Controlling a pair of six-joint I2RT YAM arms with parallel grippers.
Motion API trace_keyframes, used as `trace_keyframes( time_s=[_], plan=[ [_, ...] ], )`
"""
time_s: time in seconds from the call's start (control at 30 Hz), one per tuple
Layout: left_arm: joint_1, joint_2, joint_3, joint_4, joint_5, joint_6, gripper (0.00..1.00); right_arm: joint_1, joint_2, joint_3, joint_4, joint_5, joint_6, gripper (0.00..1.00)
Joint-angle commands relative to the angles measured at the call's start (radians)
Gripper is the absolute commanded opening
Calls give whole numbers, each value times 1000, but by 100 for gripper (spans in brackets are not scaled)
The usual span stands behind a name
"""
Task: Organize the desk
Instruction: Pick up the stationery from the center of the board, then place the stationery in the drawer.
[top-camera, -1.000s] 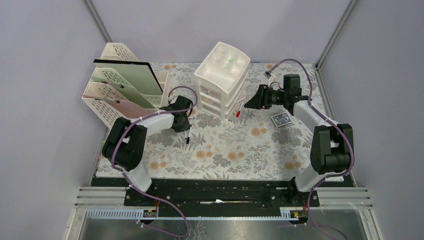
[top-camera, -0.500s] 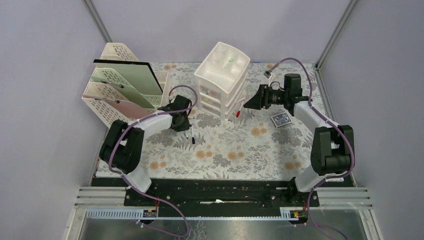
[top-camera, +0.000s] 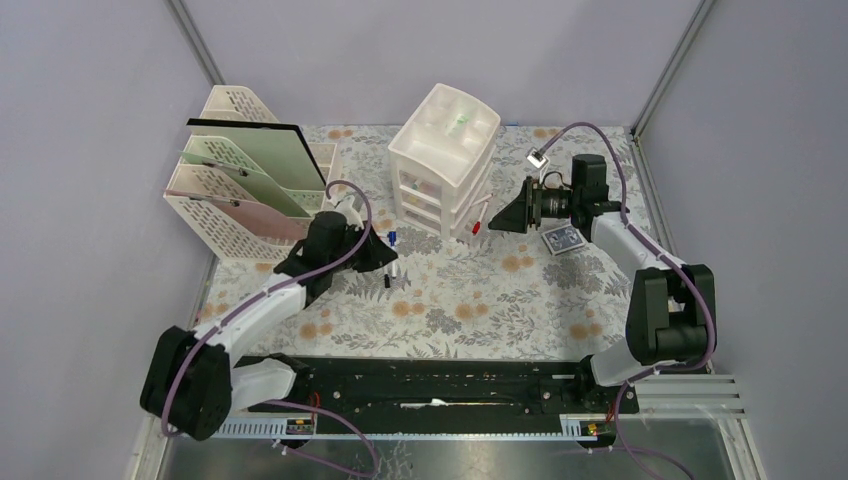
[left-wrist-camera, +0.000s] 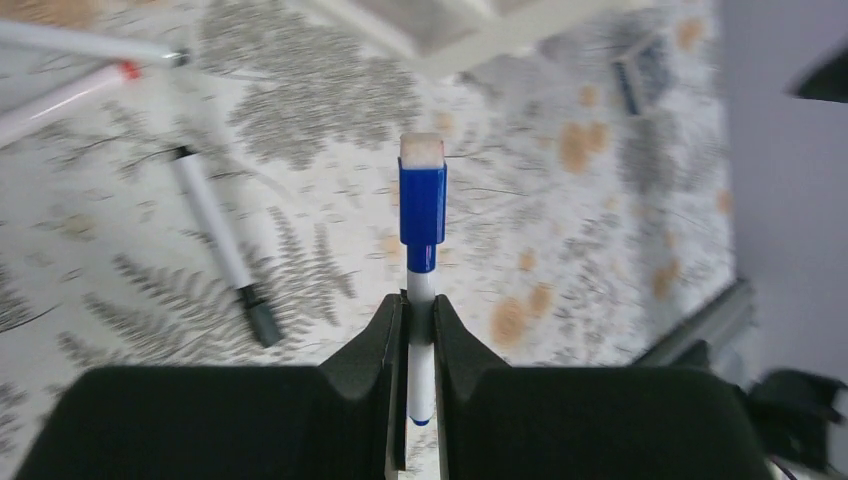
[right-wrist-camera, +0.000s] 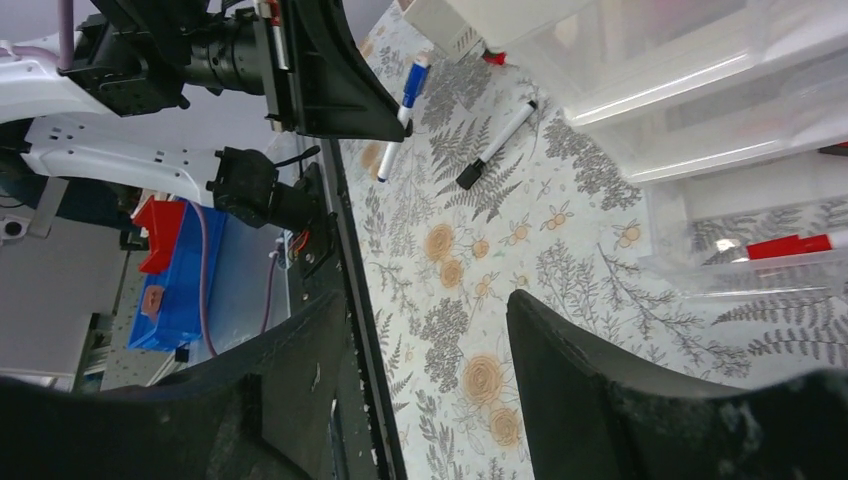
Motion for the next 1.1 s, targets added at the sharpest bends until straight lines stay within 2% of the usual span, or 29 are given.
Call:
trace_keyframes(
  time_s=[0.0, 0.13, 0.3, 0.6, 0.9, 1.07],
  plan=[
    [5, -112, -80, 354, 247, -66, 0, 5, -56, -30, 57, -84, -5, 67],
    [1, -152, -103, 506, 338, -149, 0, 29, -76, -59, 88, -115, 19, 68],
    [-36, -154, -40, 563, 368, -178, 0, 61, -98, -85, 160, -150, 88, 69],
    [-148, -44, 134, 566, 289, -143, 0, 102, -113, -85, 290, -179, 233, 70],
    [-230, 84, 228, 627, 196, -134, 0, 136, -118, -90, 481, -148, 452, 70],
    [-275, 132, 253, 649, 145, -139, 0, 151, -117, -89, 525, -120, 517, 69]
  ],
)
